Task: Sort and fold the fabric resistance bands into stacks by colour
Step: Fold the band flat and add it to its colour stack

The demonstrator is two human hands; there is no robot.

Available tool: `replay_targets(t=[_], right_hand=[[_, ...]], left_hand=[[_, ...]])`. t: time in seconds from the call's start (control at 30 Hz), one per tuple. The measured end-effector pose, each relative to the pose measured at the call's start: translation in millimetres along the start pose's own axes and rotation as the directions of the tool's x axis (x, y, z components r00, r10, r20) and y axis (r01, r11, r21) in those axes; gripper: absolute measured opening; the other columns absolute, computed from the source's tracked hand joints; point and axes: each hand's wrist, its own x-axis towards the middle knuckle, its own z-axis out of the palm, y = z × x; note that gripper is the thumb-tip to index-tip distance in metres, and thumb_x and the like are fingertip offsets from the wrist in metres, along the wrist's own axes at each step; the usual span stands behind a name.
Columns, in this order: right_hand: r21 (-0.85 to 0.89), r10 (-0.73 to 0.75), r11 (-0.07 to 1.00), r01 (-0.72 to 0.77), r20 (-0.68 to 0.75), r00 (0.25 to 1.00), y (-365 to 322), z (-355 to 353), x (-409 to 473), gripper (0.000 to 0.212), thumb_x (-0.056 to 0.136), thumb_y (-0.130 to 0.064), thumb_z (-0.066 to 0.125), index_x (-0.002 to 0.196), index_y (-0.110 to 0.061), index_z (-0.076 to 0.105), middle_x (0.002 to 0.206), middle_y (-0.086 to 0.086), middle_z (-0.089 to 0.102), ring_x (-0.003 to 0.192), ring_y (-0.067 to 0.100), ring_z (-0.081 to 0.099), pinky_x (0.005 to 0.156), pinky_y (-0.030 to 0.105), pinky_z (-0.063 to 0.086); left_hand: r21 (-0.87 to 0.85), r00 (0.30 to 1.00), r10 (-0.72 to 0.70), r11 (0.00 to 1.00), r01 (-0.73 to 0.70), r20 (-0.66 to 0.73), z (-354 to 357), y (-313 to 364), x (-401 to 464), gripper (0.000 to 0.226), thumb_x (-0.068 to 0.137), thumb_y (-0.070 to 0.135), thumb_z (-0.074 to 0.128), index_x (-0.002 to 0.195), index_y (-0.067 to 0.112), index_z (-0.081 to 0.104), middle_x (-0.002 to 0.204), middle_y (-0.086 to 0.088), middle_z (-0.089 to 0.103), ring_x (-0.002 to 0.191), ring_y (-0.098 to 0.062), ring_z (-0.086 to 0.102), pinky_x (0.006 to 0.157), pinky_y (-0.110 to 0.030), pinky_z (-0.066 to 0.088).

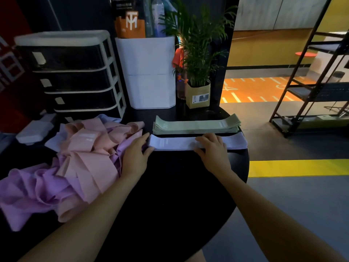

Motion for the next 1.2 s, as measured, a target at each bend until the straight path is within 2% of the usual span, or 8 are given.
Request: replay_targets(t=[0.1, 0.2, 0.27, 0.37, 0.73, 1.03, 1.2], right_hand=[[-0.058, -0.027, 0.998, 0.028, 0.013, 1.0, 0.3, 2.0, 0.3, 0.024, 0.095, -0.029, 0.05, 0.116, -0.022, 0.06, 0.119, 0.0, 0.049, 0.116, 0.02, 0.04, 0.092, 0.029, 0.027], [-0.081, -0.027, 0.996, 0.027, -0.002, 1.0, 0.3, 3.0, -0.2, 0.024, 0.095, -0.029, 0.05, 0.114, -0.021, 0.062, 0.118, 0.0, 0.05, 0.115, 0.02, 0.041, 0.09, 0.029, 0.026], [-0.089, -0.029, 0.996, 0.03, 0.003, 1.0, 0.6, 2.9, -0.6, 0.024, 0.095, -0.029, 0.05, 0.114, -0.02, 0.062, 0.118, 0.001, 0.05, 0.116, 0.021, 0.041, 0.091, 0.029, 0.027], [-0.084, -0.029, 0.996, 0.03, 0.01, 1.0, -0.4, 2.5, 0.1, 0.024, 0.095, -0.03, 0.05, 0.115, -0.022, 0.06, 0.12, 0.001, 0.049, 0.117, 0.021, 0.041, 0.094, 0.031, 0.029], [-0.121, -0.048, 0.991, 0.049, 0.016, 0.999, -1.1, 6.1, 0.3, 0.026, 0.096, -0.028, 0.047, 0.119, -0.022, 0.06, 0.121, -0.003, 0.051, 0.118, 0.02, 0.041, 0.098, 0.036, 0.03], [-0.15, -0.041, 0.988, 0.041, 0.001, 0.999, -3.3, 5.9, -0.2, 0.027, 0.095, -0.025, 0.048, 0.12, -0.023, 0.059, 0.124, 0.0, 0.051, 0.119, 0.022, 0.041, 0.097, 0.036, 0.03], [-0.118, -0.001, 0.993, 0.006, 0.043, 0.999, -16.7, -2.3, 2.6, 0.033, 0.095, -0.023, 0.05, 0.128, -0.022, 0.055, 0.13, 0.002, 0.048, 0.124, 0.023, 0.038, 0.102, 0.038, 0.027]], left_hand=[[0.081, 0.996, 0.083, 0.993, -0.084, 0.013, 1.1, 1.5, 0.0, 0.032, 0.089, 0.007, 0.06, 0.121, 0.005, 0.062, 0.121, -0.007, 0.063, 0.113, -0.016, 0.055, 0.088, -0.007, 0.028], [0.109, 0.997, 0.081, 0.991, -0.082, 0.006, 1.5, 0.3, 0.0, 0.03, 0.09, 0.006, 0.057, 0.12, 0.003, 0.062, 0.121, -0.009, 0.064, 0.113, -0.017, 0.054, 0.086, -0.004, 0.024], [0.109, 0.998, 0.066, 0.992, -0.067, 0.011, 2.3, -1.3, 0.3, 0.033, 0.091, 0.009, 0.057, 0.124, 0.005, 0.06, 0.124, -0.008, 0.062, 0.116, -0.019, 0.054, 0.091, -0.006, 0.025], [0.099, 0.998, 0.048, 0.994, -0.051, 0.03, 2.9, -3.3, 1.6, 0.039, 0.093, 0.014, 0.056, 0.132, 0.011, 0.053, 0.13, -0.005, 0.058, 0.12, -0.019, 0.052, 0.099, -0.016, 0.03], [0.131, 0.999, 0.017, 0.991, -0.024, 0.052, 5.4, -9.0, 5.2, 0.039, 0.092, 0.015, 0.057, 0.131, 0.015, 0.054, 0.129, -0.006, 0.059, 0.118, -0.021, 0.055, 0.103, -0.031, 0.039], [0.15, 0.995, 0.062, 0.986, -0.074, 0.082, 3.7, -1.4, 1.1, 0.041, 0.092, 0.014, 0.056, 0.132, 0.011, 0.051, 0.126, -0.007, 0.057, 0.115, -0.021, 0.053, 0.101, -0.028, 0.038], [0.111, 0.996, 0.055, 0.992, -0.062, 0.065, -5.9, 19.8, 7.2, 0.035, 0.092, 0.013, 0.054, 0.127, 0.012, 0.053, 0.124, -0.005, 0.057, 0.112, -0.02, 0.054, 0.09, -0.024, 0.036]])
